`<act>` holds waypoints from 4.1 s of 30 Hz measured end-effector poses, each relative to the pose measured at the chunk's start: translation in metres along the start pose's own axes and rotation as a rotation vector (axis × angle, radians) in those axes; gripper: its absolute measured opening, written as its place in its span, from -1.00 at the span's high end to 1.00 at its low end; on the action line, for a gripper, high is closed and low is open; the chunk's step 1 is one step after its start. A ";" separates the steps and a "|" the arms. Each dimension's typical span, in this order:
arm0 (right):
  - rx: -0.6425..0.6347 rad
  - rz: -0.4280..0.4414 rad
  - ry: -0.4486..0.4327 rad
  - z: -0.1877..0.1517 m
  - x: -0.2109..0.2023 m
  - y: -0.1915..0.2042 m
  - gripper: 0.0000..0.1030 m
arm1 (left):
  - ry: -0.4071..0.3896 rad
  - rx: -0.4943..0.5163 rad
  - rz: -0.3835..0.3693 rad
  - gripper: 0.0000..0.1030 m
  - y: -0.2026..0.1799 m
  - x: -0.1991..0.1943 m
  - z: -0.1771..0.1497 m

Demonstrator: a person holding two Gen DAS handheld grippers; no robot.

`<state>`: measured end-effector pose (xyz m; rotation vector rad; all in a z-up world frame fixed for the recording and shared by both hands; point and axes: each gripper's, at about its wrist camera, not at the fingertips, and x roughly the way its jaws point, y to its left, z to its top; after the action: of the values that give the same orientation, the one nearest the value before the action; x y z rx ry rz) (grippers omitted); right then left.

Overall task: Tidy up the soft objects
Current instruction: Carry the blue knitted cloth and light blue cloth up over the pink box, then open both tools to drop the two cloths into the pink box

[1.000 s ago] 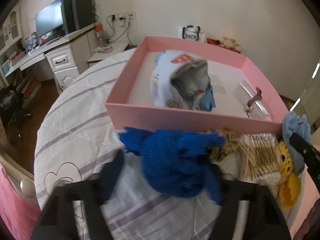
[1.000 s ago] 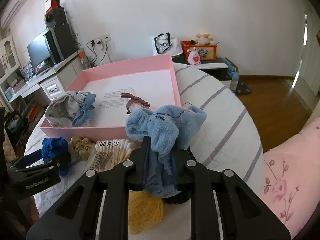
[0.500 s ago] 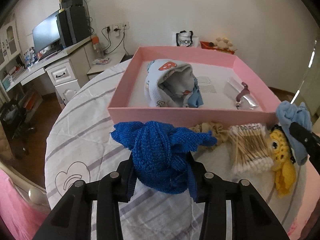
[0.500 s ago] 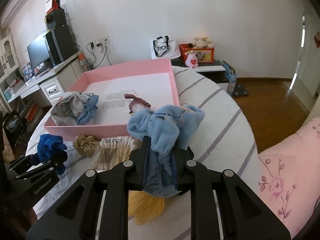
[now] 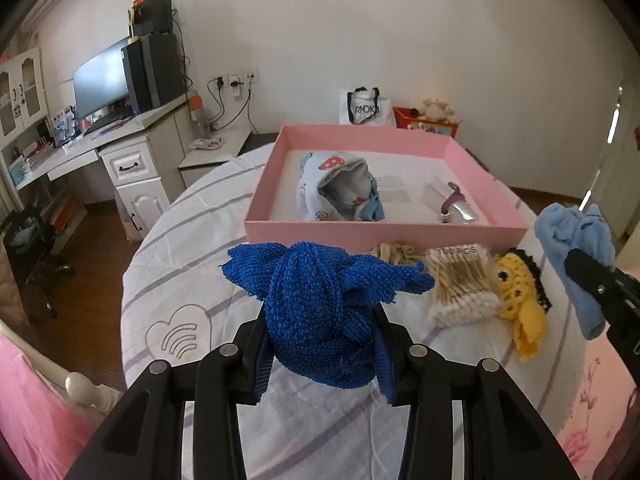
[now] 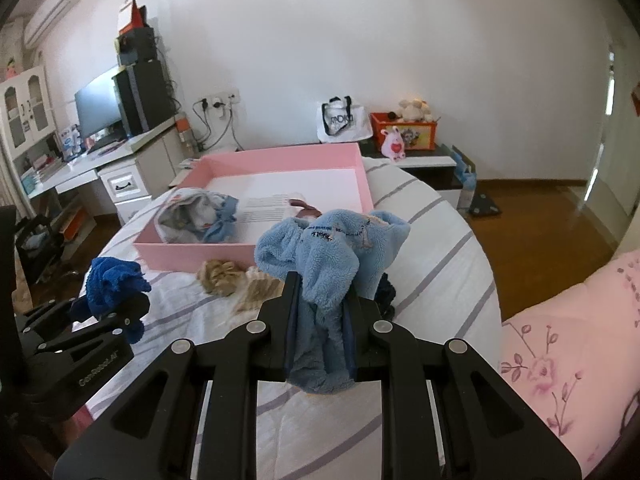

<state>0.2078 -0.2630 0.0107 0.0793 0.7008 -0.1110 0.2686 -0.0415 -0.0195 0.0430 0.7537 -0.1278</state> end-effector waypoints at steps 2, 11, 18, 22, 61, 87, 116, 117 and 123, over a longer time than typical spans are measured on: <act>-0.006 0.006 -0.013 -0.002 -0.010 0.003 0.66 | -0.022 0.004 0.010 0.24 -0.001 -0.014 -0.005; -0.040 0.035 -0.081 -0.006 -0.055 0.016 0.66 | -0.126 0.000 -0.016 0.24 0.000 -0.084 -0.019; -0.071 0.059 -0.156 -0.003 -0.088 0.027 0.65 | -0.222 -0.002 -0.008 0.24 0.004 -0.135 -0.031; -0.089 0.069 -0.209 -0.001 -0.111 0.033 0.65 | -0.280 0.003 -0.015 0.24 0.004 -0.163 -0.038; -0.132 0.086 -0.387 -0.005 -0.178 0.051 0.62 | -0.473 0.003 -0.011 0.23 0.002 -0.251 -0.117; -0.094 0.071 -0.301 0.010 -0.138 0.050 0.61 | -0.358 0.008 -0.038 0.23 0.003 -0.207 -0.057; -0.047 0.050 -0.098 0.070 0.022 0.031 0.60 | -0.143 0.040 -0.043 0.23 -0.026 -0.004 0.148; -0.045 0.048 -0.089 0.073 0.030 0.030 0.60 | -0.133 0.042 -0.043 0.23 -0.027 0.008 0.157; -0.052 0.046 -0.048 0.084 0.071 0.027 0.60 | -0.093 0.035 -0.030 0.21 -0.025 0.069 0.207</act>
<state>0.3189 -0.2505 0.0297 0.0424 0.6536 -0.0501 0.4560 -0.0903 0.0838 0.0587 0.6594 -0.1703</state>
